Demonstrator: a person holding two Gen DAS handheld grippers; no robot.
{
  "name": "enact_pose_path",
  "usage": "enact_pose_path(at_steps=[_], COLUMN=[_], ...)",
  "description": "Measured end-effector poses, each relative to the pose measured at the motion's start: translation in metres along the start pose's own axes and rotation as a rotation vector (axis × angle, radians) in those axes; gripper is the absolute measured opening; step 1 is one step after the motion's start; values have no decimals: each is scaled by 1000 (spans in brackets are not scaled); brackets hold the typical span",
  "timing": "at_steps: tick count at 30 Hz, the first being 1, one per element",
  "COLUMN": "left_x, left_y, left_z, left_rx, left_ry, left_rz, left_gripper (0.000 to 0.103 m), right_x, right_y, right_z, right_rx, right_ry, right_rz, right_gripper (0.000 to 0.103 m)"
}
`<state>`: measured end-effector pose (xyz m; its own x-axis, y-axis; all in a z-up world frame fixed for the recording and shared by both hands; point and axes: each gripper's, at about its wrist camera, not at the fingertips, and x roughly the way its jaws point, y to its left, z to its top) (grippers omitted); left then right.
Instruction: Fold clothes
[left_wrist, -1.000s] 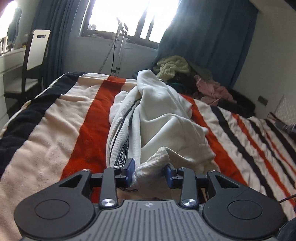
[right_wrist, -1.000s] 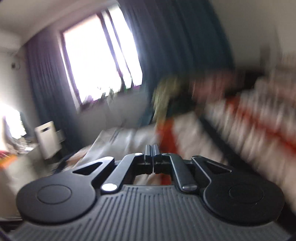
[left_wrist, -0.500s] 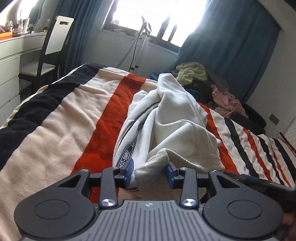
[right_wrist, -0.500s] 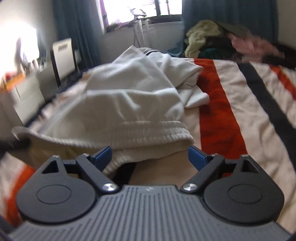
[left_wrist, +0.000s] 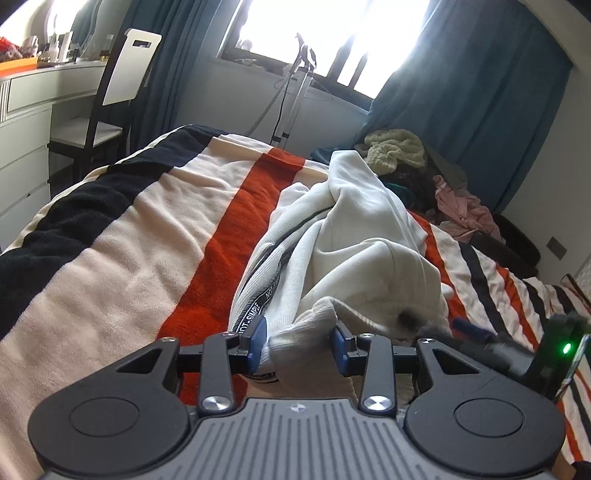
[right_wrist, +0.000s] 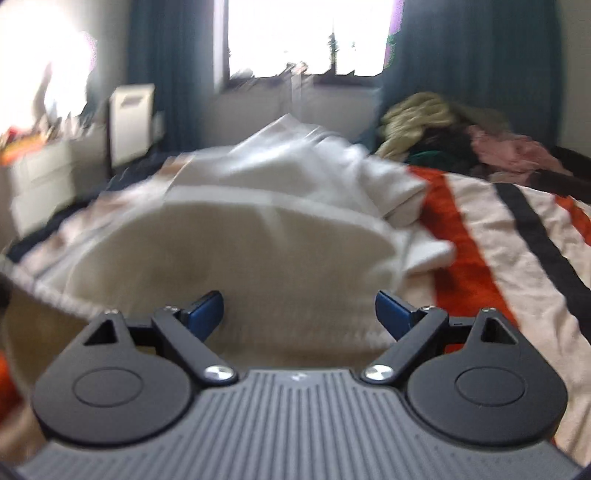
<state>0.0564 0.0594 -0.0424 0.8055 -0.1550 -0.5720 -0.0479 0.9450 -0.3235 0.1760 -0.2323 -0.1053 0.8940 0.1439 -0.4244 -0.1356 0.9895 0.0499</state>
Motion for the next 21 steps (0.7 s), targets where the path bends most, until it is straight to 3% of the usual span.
enact_pose_path(at_steps=[3, 5, 8, 10, 16, 21], left_x=[1, 2, 2, 2, 3, 3], left_y=[0, 0, 0, 0, 1, 2], left_z=[0, 0, 0, 0, 1, 1], left_rx=[4, 3, 3, 4, 3, 3], left_ry=[-1, -2, -6, -11, -22, -20], left_rz=[6, 9, 13, 15, 19, 18], left_gripper=[40, 40, 41, 41, 41, 42], right_x=[-6, -7, -4, -3, -21, -43], right_y=[-25, -46, -77, -81, -59, -20], right_z=[5, 5, -3, -8, -3, 15], right_rx=[122, 234, 438, 488, 458, 197], right_ry=[-48, -35, 43, 80, 83, 28], right_rz=[-130, -171, -153, -108, 122, 271], right_gripper=[91, 91, 91, 91, 91, 91])
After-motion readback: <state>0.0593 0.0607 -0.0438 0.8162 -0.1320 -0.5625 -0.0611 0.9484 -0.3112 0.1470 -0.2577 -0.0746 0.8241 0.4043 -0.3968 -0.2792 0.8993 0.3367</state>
